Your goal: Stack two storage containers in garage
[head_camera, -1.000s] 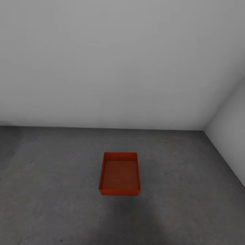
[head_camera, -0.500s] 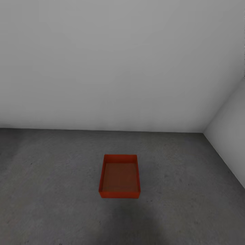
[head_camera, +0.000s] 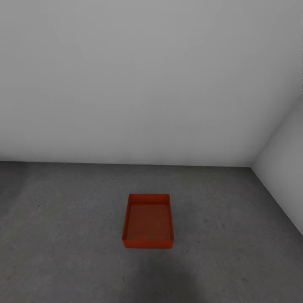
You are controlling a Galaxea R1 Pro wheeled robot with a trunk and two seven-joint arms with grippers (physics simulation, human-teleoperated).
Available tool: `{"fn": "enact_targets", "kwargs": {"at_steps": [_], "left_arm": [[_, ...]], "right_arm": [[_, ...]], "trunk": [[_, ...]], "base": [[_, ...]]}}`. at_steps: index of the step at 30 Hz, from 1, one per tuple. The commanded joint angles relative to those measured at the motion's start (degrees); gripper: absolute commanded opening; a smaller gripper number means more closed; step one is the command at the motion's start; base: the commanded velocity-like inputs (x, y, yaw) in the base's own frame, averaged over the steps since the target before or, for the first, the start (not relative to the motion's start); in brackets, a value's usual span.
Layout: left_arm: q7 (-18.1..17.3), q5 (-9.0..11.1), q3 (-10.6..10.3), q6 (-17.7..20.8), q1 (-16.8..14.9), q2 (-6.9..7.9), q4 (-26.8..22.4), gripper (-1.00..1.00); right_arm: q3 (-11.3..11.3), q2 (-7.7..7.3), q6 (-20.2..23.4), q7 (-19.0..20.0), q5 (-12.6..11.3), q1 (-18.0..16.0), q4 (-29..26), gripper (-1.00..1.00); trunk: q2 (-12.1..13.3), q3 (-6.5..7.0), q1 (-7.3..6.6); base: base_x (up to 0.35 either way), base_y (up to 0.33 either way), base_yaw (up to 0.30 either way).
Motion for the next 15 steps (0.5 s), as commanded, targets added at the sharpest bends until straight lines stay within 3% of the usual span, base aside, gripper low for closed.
{"fn": "enact_targets", "kwargs": {"at_steps": [1,15], "left_arm": [[0.07,0.38,-0.12,-0.19,-0.03,-0.01,0.04,1.0],[0.07,0.38,-0.12,-0.17,-0.03,-0.01,0.04,1.0]], "right_arm": [[0.48,0.05,-0.33,-0.02,-0.56,-0.06,0.17,1.0],[0.45,0.52,-0.36,0.29,-0.63,-0.06,0.15,1.0]], "trunk": [[-0.02,0.06,0.0],[-0.02,1.33,0.0]], "base": [[0.0,0.0,0.0],[0.0,0.0,0.0]]}}
